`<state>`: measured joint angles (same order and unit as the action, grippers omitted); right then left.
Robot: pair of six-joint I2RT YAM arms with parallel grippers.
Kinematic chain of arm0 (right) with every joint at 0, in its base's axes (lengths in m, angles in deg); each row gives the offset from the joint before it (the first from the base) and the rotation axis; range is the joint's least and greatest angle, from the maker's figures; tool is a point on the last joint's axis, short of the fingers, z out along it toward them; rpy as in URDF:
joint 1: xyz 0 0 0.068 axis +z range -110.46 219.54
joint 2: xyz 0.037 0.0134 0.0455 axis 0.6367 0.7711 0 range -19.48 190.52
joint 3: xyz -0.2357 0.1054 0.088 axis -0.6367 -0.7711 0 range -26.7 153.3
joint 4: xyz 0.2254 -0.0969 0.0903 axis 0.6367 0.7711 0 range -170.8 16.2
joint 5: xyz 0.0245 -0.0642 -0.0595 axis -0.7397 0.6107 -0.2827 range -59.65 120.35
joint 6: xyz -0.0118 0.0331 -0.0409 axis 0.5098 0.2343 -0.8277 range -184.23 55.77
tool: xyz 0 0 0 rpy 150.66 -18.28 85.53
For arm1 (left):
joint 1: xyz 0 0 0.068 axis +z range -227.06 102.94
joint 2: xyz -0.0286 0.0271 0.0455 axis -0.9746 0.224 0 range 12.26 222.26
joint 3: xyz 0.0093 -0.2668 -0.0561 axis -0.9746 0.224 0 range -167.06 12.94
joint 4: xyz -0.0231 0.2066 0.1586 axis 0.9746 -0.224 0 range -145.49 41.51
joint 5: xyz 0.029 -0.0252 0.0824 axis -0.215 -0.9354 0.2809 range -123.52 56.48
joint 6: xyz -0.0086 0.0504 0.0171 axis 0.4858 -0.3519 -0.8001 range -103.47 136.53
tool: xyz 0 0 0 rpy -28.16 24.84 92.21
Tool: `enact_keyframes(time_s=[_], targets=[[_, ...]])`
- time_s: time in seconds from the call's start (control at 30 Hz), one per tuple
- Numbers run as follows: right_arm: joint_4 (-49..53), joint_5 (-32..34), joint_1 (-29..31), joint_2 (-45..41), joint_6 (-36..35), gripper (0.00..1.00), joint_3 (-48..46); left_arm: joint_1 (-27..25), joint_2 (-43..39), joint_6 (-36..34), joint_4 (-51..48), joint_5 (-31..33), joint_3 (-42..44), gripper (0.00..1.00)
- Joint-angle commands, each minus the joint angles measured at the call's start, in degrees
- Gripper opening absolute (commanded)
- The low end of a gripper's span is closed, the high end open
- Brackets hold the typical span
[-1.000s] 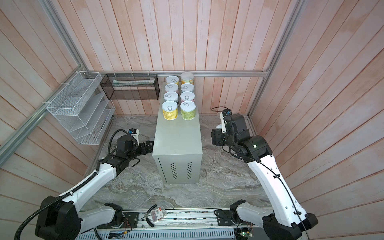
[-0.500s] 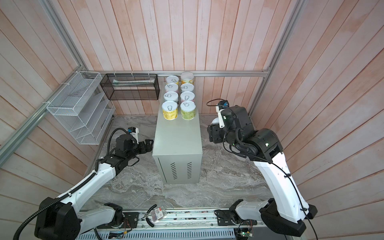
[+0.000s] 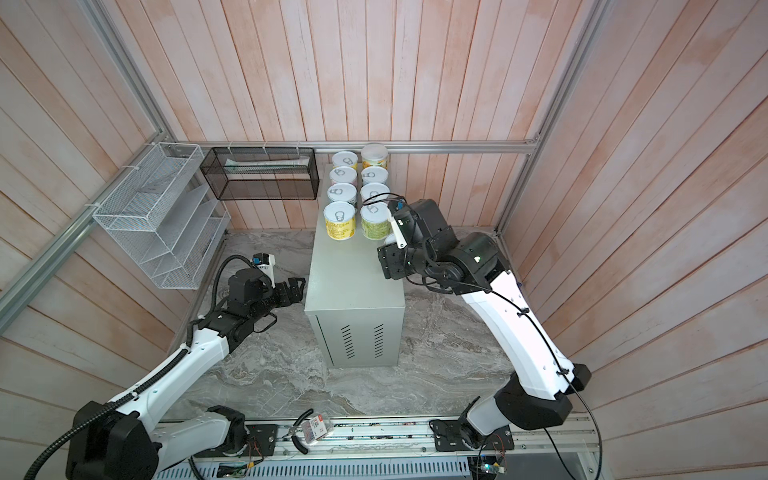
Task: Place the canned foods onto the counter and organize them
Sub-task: 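Carry the orange-labelled can over the cabinet top and lower it beside the yellow cans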
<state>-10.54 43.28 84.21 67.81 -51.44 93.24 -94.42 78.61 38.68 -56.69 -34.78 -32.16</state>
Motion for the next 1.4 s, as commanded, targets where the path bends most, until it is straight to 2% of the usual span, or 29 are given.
enact_keyframes(time_s=[0.0,0.27,0.3,0.33,0.5,0.83,1.07,1.17,1.37], targets=[[-4.0,-0.7,0.6,0.4,-1.7,0.0,3.0,0.2,-1.5,0.2,-0.2,0.5,0.6,0.94],[-6.1,-2.8,0.7,3.0,-2.3,0.0,3.1,0.2,-1.9,-0.1,-0.1,1.1,1.0,0.94],[-6.5,-3.0,0.7,3.3,-2.4,0.06,3.0,0.3,-1.8,-0.1,-0.1,1.1,1.1,0.94],[-6.8,-3.0,0.7,3.4,-2.4,0.17,2.9,0.2,-1.7,0.0,0.2,1.0,1.2,0.94],[-7.8,-3.2,0.7,3.9,-2.6,0.57,2.6,0.2,-1.6,0.0,0.1,0.9,1.1,0.94],[-9.9,-2.2,0.7,3.8,-2.8,0.89,2.3,0.4,-2.8,-0.5,-0.9,1.9,1.3,0.94],[-12.8,-1.0,0.7,0.8,-2.1,0.9,1.4,0.3,-3.1,-0.7,-1.2,2.2,1.1,0.94],[-16.0,-0.8,0.7,-3.1,-1.4,0.86,-1.2,0.4,-3.5,-0.7,-1.2,2.2,1.2,0.94],[-20.9,-2.5,0.7,-11.6,0.1,0.74,-9.7,0.3,-2.9,-0.7,-0.8,2.0,1.2,0.94]])
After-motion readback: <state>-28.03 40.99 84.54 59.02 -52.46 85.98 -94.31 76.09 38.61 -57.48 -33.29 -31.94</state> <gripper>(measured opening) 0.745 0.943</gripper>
